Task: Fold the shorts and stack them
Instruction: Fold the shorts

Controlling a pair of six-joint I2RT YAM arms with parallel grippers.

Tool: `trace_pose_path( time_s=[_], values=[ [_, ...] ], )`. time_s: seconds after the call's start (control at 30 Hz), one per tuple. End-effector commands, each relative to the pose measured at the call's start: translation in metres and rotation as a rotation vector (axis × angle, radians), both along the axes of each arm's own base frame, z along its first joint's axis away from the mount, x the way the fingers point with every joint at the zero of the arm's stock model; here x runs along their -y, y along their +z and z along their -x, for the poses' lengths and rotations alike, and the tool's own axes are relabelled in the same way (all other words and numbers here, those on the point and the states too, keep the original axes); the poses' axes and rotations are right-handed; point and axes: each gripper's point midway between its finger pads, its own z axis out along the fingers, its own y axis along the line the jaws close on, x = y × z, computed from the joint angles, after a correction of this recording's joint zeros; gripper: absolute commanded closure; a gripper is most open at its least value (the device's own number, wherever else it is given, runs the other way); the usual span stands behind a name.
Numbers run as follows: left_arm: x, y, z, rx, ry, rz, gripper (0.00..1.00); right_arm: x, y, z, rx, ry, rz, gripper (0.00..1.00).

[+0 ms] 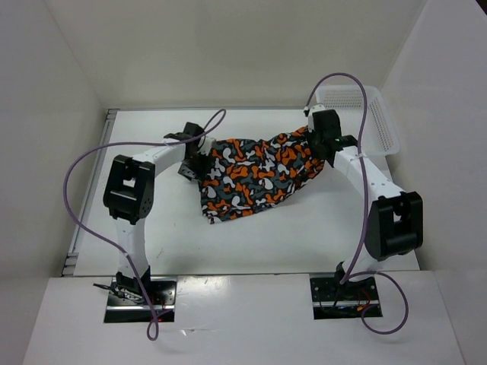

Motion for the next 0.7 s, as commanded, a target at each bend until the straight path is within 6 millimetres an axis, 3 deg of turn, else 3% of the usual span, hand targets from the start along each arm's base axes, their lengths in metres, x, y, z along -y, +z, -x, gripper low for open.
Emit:
trace_pose_path(
  time_s=[0.0,0.07,0.1,0.2,0.23,0.33,0.57,0.67],
  values=[
    [0.043,-0.026,-0.002,-0.033,-0.092,0.050,0.38,0.026,0.052,-0.013,0.115,-0.056,0.121,1.00],
    [0.062,-0.035,0.001,-0.048,-0.134,0.053,0.39,0.022,0.062,-0.023,0.139,-0.059,0.141,1.00],
    [0.072,-0.030,-0.008,-0.021,-0.149,0.071,0.43,0.016,0.063,-0.024,0.129,-0.030,0.159,1.00],
    [0.094,-0.030,-0.013,-0.011,-0.187,0.096,0.45,-0.030,0.070,-0.027,0.148,0.063,0.196,1.00],
    [0.099,-0.024,-0.022,0.009,-0.192,0.112,0.45,-0.058,0.074,-0.028,0.163,0.113,0.196,1.00],
    [0.112,-0.026,-0.023,0.004,-0.215,0.124,0.45,-0.091,0.076,-0.030,0.158,0.143,0.158,1.00],
    [0.122,-0.028,-0.027,-0.008,-0.230,0.163,0.47,-0.185,0.027,-0.002,0.056,0.262,0.065,1.00],
    [0.121,-0.031,-0.025,-0.012,-0.229,0.161,0.47,-0.213,0.022,0.001,0.037,0.270,-0.017,1.00]
  ],
)
